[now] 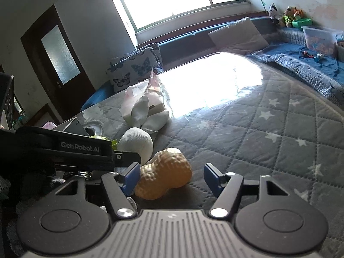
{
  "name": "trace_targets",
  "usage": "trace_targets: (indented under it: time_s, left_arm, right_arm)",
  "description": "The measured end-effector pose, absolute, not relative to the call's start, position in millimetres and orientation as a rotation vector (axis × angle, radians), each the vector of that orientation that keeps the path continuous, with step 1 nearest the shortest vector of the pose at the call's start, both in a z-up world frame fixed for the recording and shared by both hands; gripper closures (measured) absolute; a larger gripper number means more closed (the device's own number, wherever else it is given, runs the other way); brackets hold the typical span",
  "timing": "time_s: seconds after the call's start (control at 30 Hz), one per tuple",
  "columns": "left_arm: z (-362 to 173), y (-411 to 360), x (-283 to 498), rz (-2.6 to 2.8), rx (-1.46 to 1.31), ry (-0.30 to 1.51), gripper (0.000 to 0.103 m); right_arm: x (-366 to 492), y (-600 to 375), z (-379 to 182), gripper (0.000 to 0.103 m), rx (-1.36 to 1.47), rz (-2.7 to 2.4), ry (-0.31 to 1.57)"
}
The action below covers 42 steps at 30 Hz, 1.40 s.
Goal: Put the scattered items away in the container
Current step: 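Close the left gripper on the white plush bunny, then lift the white bunny with the left gripper and carry it over the box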
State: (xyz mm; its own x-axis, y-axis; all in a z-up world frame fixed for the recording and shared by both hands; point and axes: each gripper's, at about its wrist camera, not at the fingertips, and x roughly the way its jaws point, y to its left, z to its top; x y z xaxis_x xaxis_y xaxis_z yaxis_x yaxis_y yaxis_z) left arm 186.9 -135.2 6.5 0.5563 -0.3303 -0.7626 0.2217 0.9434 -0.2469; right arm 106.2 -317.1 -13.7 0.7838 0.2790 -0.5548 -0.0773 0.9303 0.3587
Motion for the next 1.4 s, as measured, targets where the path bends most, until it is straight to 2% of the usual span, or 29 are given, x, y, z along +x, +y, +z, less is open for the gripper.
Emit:
trace_targets:
  time_s: [0.53,0.77,0.93,1.4]
  left_arm:
    - [6,-132,175,-0.363,-0.087,0.889,0.077]
    - [9,-123,158,-0.398,-0.020,0.898,0.076]
    - [7,-120,145,-0.427,0.015,0.903,0.071]
    - [7,-116,92,-0.450,0.084,0.875,0.070]
  right_arm:
    - [112,-324,-6,0.036,0.355,0.204,0.616]
    - [124,-318,1,0.038,0.358,0.263,0.608]
    - [126,-310,7,0.039,0.349,0.306,0.602]
    - [104,-288,15,0.039,0.371,0.469,0.629]
